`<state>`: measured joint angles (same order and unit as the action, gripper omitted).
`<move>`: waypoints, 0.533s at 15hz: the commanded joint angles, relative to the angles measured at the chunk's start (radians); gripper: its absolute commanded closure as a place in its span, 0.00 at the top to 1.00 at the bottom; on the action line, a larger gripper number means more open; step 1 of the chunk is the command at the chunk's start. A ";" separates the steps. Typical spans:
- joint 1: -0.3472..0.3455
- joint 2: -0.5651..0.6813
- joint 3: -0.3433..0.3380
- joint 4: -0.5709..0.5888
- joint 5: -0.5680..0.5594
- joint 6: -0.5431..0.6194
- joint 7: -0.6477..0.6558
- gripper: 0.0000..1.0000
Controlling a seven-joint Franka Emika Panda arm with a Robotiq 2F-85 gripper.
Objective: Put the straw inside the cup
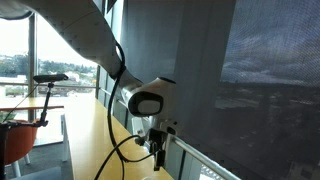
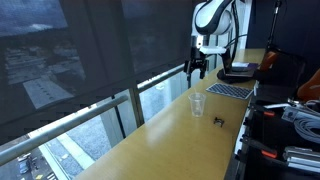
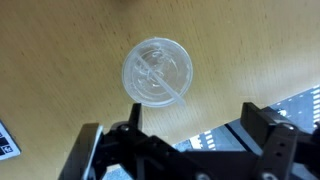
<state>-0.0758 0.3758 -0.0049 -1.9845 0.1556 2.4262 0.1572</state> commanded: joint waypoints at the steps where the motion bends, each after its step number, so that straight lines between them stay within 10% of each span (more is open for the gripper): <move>1: -0.008 -0.047 -0.005 -0.014 0.033 -0.013 -0.029 1.00; 8: 0.006 -0.040 -0.018 0.001 0.010 -0.003 0.020 1.00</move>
<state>-0.0828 0.3357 -0.0092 -1.9850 0.1595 2.4258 0.1818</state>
